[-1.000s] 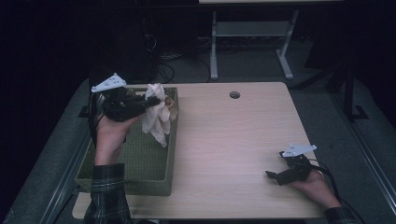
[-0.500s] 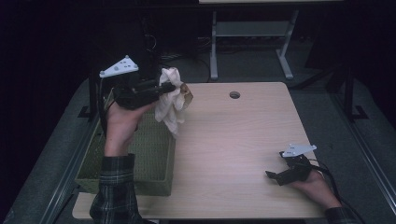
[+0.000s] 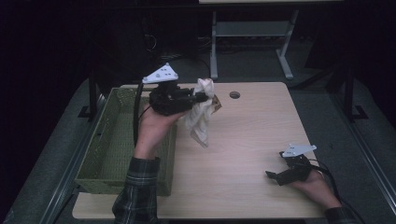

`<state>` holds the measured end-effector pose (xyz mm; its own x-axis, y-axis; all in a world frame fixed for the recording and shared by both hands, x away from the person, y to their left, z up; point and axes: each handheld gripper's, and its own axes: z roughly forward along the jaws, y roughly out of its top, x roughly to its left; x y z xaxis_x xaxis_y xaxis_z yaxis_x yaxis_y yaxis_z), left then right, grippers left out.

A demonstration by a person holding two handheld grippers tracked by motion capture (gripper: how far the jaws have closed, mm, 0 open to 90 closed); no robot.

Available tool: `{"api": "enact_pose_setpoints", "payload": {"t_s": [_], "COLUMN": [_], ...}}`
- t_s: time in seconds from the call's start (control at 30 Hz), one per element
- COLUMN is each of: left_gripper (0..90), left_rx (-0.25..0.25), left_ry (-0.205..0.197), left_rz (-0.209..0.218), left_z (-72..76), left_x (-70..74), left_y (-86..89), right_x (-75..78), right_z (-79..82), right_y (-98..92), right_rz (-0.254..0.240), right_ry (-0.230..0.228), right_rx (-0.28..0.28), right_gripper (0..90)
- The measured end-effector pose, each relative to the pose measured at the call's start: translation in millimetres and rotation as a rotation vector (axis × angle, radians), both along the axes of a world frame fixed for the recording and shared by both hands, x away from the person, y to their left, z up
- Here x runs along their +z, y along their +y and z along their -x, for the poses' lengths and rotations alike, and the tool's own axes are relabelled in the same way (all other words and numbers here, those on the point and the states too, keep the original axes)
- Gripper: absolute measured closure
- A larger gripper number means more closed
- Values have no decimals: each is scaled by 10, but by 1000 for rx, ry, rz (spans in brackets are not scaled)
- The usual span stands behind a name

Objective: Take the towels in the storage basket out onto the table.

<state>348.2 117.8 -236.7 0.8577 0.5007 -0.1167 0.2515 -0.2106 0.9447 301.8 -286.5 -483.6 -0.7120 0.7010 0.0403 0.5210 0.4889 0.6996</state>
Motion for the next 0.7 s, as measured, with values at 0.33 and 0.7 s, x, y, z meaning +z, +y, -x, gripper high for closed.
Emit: {"api": "enact_pose_setpoints", "payload": {"t_s": [0.33, 0.7], "left_gripper": [741, 741], "left_rx": [-105, -228], "left_ry": [43, 104], "left_rz": [-14, -41], "left_z": [61, 145], "left_x": [-260, -598], "left_y": [-404, -757], "right_x": [0, 0], "right_z": [0, 4], "right_y": [0, -2], "right_rz": [0, 1], "right_ry": [0, 1], "right_rx": [0, 4], "right_gripper": [0, 0]}}
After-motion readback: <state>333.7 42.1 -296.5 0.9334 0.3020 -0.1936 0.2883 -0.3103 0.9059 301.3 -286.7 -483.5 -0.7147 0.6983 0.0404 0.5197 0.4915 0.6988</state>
